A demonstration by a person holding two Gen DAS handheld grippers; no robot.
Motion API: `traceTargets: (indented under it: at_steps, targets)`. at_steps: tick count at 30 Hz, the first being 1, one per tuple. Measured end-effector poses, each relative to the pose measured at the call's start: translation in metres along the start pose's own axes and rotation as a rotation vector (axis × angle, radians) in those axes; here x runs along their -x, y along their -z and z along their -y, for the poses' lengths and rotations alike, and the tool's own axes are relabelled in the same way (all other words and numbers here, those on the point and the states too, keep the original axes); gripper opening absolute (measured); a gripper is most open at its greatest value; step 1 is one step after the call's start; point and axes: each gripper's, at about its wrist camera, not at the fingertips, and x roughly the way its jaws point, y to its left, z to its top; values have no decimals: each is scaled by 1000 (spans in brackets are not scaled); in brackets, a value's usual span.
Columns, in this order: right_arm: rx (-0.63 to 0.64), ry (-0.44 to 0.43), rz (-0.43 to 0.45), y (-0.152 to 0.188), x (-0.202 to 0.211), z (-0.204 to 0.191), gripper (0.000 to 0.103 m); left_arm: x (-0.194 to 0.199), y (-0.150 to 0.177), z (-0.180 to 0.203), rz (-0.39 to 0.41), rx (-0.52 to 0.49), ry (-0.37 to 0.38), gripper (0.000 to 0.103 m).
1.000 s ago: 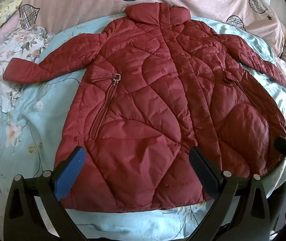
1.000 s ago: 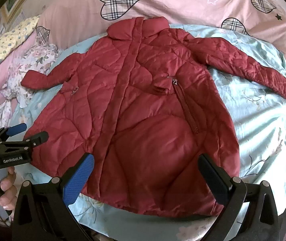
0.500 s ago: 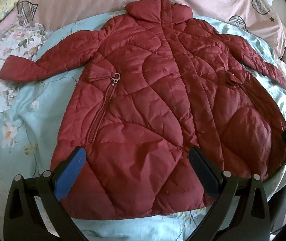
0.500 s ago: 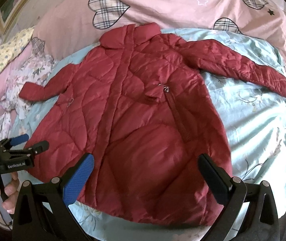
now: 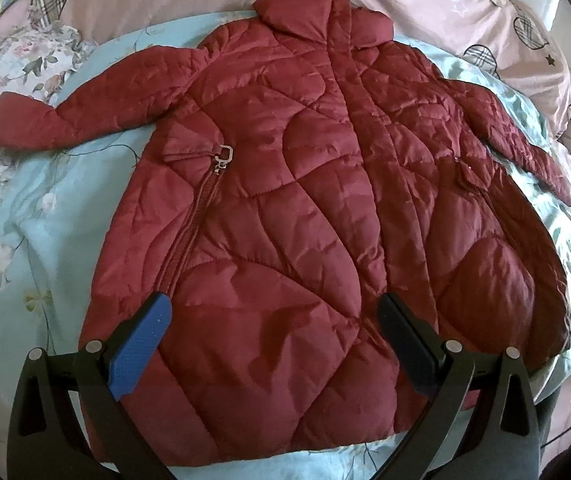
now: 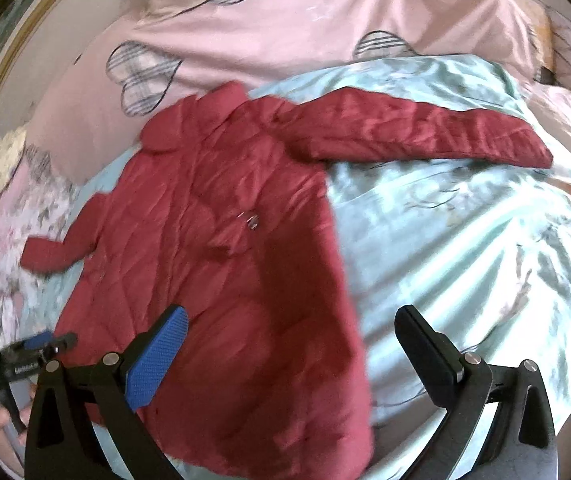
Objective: Fold large clothes
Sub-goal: 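Grasp the coat sleeve nearest the right tool with the right tool, then carry the sleeve across the coat body with the right tool and release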
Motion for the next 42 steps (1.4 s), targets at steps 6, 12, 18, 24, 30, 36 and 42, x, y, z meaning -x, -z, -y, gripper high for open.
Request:
traceTargets:
  at_steps: [6,12,18,24,30,36,42]
  targets:
    - [-137,48,57,-28,-5,66,103,-7,-10,-7,-9,31,24,103]
    - [-269,92,121,-64,-21,142,97,-19,-25,-11,-19,40,11,103]
    - [-414,111,133,-91,-54,206,72,-29,-38,-15,-27,49,6,103]
    - [-544,92,132,-100,-87,250,62,-42,-43,-11,-50,40,5,103]
    - [-659,63,153,-104,-112,286,51,-54,-44,-9,-74,35,-3,103]
    - [-614,70,186,-116,-114,279,21,-59,-46,-7,-76,34,-2,103]
    - [-495,35,263,-136,-99,246,9,-59,-47,-6,-65,37,17,103]
